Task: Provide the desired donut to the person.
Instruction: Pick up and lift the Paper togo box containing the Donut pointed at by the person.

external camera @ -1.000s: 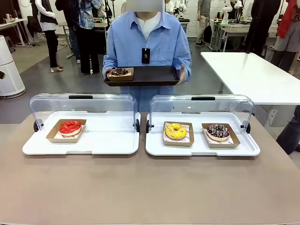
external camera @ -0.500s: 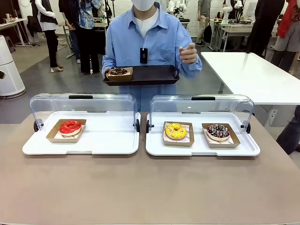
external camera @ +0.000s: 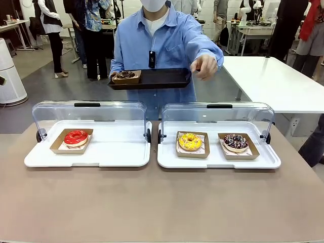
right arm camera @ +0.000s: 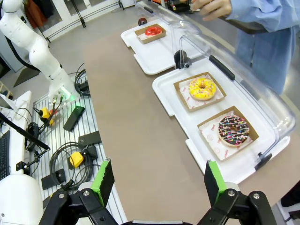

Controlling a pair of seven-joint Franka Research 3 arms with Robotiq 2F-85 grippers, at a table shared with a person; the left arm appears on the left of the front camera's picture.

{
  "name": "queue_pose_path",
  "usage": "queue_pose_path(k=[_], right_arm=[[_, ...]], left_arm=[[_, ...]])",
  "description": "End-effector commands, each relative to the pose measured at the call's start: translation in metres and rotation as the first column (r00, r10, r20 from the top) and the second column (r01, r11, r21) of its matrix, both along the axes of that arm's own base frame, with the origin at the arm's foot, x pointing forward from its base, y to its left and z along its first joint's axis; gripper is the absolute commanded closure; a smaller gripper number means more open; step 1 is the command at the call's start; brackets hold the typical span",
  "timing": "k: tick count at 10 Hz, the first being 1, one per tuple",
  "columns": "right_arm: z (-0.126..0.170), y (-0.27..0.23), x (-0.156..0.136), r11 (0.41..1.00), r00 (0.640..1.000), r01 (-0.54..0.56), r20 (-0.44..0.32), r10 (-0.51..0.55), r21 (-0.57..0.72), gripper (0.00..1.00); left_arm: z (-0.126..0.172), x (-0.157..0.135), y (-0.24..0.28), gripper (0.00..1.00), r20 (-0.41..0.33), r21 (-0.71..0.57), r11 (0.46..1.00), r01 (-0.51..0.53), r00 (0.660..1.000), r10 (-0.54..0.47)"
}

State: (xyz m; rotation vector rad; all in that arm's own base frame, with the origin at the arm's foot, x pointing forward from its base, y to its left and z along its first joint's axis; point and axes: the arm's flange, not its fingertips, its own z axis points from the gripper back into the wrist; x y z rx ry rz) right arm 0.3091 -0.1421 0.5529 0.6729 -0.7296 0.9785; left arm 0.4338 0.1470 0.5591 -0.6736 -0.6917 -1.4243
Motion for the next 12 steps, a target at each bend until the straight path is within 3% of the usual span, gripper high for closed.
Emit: queue_pose_path(k=[1, 9, 12], right_arm=[[-0.001, 0.000, 0.002, 1.000, 1.000, -0.013, 0.018, 0.013, 0.017, 0.00], [0.000, 0.000, 0.000, 1.000, 1.000, 0.000, 0.000, 0.000, 0.000, 0.00], [0.020, 0.075, 0.036, 0.978, 1.000, 0.003, 0.000, -0.003, -0.210, 0.00]], left_arm=[[0.002, -0.001, 0.000, 0.00, 0.006, -0.009, 1.000, -0.010, 1.000, 0.010], [0.002, -0.001, 0.000, 0.00, 0.006, -0.009, 1.000, -0.010, 1.000, 0.010], [0.002, -0.001, 0.000, 0.00, 0.006, -0.009, 1.000, -0.010, 1.000, 0.010]])
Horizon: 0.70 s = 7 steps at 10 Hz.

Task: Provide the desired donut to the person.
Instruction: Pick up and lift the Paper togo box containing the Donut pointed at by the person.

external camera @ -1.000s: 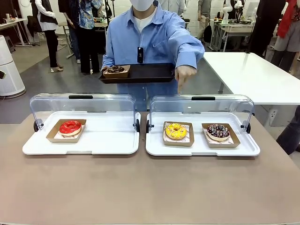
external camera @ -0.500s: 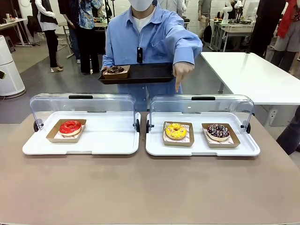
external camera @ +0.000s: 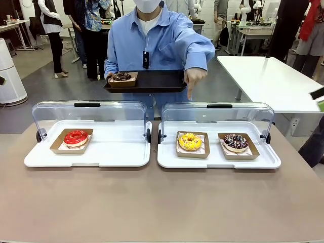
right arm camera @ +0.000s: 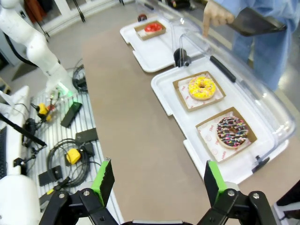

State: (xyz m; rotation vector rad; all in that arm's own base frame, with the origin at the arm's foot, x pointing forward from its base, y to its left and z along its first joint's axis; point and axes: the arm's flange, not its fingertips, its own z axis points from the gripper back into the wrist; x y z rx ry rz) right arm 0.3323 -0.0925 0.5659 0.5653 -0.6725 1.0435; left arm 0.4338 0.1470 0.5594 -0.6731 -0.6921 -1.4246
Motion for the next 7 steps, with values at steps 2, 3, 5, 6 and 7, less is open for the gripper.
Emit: queue_pose_path(k=[2, 3, 5, 6, 7], right_arm=[[0.023, 0.086, 0.035, 0.978, 0.999, 0.043, 0.020, -0.039, -0.206, 0.00], [0.029, 0.119, 0.041, 0.960, 0.998, 0.049, 0.050, -0.037, -0.274, 0.00], [0.024, 0.176, 0.050, 0.896, 0.995, 0.038, 0.096, 0.005, -0.443, 0.00], [0.018, 0.192, 0.060, 0.864, 0.996, 0.008, 0.079, 0.036, -0.503, 0.00], [0.007, 0.202, 0.070, 0.830, 0.996, -0.067, 0.008, 0.086, -0.554, 0.00]], left_arm=[[0.002, -0.001, 0.000, 0.00, 0.005, -0.009, 1.000, -0.010, 1.000, 0.010], [0.002, -0.001, 0.000, 0.00, 0.005, -0.009, 1.000, -0.010, 1.000, 0.010], [0.002, -0.001, 0.000, 0.00, 0.005, -0.009, 1.000, -0.010, 1.000, 0.010], [0.002, -0.001, 0.000, 0.00, 0.005, -0.009, 1.000, -0.010, 1.000, 0.010], [0.002, -0.001, 0.000, 0.00, 0.005, -0.009, 1.000, -0.010, 1.000, 0.010]])
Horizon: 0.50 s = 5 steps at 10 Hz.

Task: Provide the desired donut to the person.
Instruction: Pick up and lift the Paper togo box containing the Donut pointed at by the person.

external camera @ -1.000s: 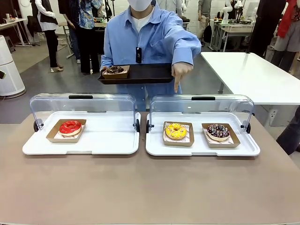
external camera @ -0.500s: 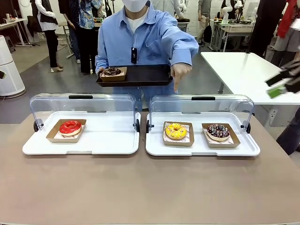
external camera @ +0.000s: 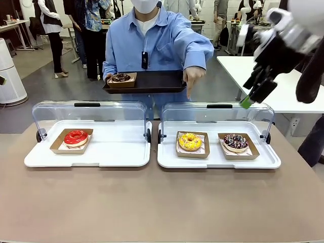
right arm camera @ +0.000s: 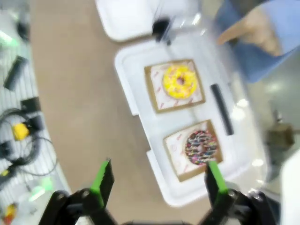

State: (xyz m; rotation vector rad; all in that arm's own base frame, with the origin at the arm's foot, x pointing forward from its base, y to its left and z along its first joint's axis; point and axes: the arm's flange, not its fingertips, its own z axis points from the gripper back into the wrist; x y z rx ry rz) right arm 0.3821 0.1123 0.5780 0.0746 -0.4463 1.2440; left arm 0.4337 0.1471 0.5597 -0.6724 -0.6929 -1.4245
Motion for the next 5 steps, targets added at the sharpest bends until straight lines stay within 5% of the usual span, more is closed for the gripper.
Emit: queue_pose_path(k=[1, 5], right_arm=[[-0.018, 0.001, 0.027, 0.992, 0.992, -0.026, -0.123, 0.011, -0.127, 0.00], [-0.058, 0.009, 0.035, 0.978, 0.976, -0.125, -0.197, 0.091, -0.169, 0.00]], left_arm=[[0.001, 0.000, 0.000, 0.00, 0.004, -0.009, 1.000, -0.010, 1.000, 0.010], [0.001, 0.000, 0.000, 0.00, 0.004, -0.009, 1.000, -0.010, 1.000, 0.010]])
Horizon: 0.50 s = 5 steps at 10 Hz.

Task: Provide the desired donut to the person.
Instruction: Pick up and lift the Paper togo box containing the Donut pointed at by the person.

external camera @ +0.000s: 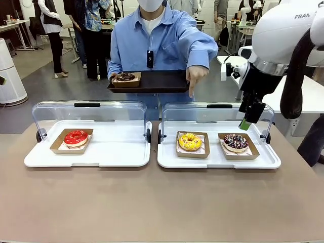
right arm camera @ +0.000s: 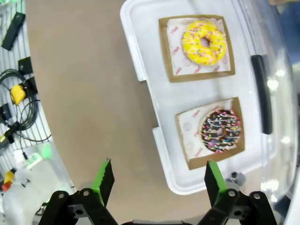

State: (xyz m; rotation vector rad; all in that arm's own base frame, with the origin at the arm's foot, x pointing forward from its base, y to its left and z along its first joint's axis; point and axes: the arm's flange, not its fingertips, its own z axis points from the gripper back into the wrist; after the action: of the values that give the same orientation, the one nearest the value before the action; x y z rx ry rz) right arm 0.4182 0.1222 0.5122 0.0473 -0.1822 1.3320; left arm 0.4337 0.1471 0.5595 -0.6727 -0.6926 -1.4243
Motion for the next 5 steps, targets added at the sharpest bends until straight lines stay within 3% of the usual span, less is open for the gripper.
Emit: queue_pose_path(k=[1, 2, 5], right_arm=[[0.0051, -0.0083, -0.0009, 0.998, 0.999, -0.043, -0.024, 0.044, 0.054, 0.00], [0.0000, 0.0000, 0.0000, 1.000, 1.000, 0.000, 0.000, 0.000, 0.000, 0.00], [0.0000, 0.0000, 0.0000, 1.000, 1.000, 0.000, 0.000, 0.000, 0.000, 0.00]], left_arm=[[0.0017, -0.0005, 0.0002, 0.00, 0.004, -0.009, 1.000, -0.010, 1.000, 0.010], [0.0017, -0.0005, 0.0002, 0.00, 0.004, -0.009, 1.000, -0.010, 1.000, 0.010], [0.0017, -0.0005, 0.0002, 0.00, 0.004, -0.009, 1.000, -0.010, 1.000, 0.010]])
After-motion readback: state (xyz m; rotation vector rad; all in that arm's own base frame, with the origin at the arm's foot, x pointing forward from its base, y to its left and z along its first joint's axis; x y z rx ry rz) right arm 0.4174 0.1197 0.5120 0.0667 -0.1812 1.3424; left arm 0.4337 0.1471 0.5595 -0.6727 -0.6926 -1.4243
